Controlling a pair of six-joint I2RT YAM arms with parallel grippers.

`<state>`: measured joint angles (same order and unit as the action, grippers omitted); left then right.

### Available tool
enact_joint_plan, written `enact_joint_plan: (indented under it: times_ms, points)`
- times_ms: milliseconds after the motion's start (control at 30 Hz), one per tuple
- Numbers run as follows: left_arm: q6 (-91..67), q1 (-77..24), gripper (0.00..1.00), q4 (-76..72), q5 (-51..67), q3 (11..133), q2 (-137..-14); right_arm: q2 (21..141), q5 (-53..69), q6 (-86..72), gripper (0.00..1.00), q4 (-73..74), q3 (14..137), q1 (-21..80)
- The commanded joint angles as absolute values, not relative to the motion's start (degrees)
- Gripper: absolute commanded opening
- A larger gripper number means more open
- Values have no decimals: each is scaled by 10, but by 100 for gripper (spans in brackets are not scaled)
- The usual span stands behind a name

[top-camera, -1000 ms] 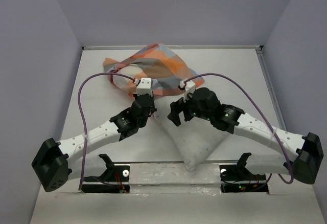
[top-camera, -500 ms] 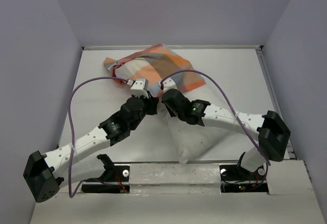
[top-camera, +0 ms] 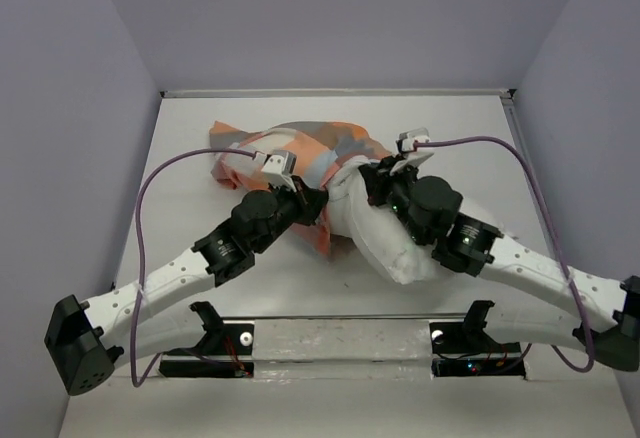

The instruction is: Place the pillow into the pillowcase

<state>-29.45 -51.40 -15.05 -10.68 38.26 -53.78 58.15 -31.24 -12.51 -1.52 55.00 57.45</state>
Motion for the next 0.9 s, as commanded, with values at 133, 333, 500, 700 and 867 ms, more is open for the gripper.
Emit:
enact_joint_plan:
  times_ms: [133,333,500,700,867]
  points:
    - [-360,-548,0,-170,-3,455,-500,845,-266,-200,0,-265,543,554]
    - [-405,-548,0,-185,35,450,-436,918,-212,-243,0,-272,550,533]
    - [-421,-547,0,-150,-9,425,-407,857,-168,-252,0,-280,519,526]
    - [-392,-550,0,-88,-133,462,-324,745,-54,-175,0,-47,612,608]
    - [-338,-558,0,-41,-142,590,-357,725,141,-172,0,140,750,652]
